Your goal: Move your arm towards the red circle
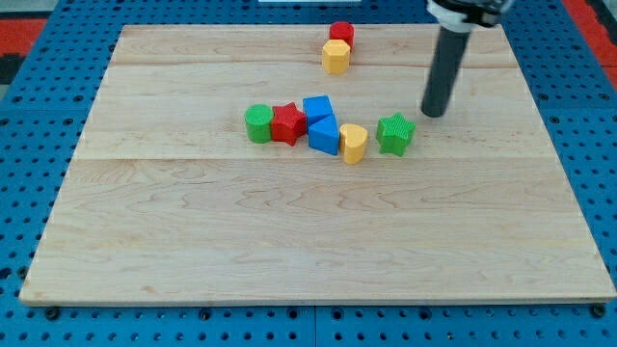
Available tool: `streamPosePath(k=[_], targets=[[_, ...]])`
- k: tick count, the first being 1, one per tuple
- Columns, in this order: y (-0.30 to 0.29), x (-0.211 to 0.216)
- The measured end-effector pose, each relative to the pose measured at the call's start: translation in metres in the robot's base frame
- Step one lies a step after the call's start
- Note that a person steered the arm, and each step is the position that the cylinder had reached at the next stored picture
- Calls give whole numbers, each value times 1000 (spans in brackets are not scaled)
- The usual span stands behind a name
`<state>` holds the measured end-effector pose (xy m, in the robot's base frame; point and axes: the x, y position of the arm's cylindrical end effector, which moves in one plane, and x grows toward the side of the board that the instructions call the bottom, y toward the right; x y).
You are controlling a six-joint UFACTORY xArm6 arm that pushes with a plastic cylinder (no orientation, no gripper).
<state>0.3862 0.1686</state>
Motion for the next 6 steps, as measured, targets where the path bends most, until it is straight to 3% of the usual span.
streamPosePath(k=[1,2,3,4,5,6], targets=[[-32,34],[-92,33],[-61,19],[6,-73],[6,-174],[-1,-194]])
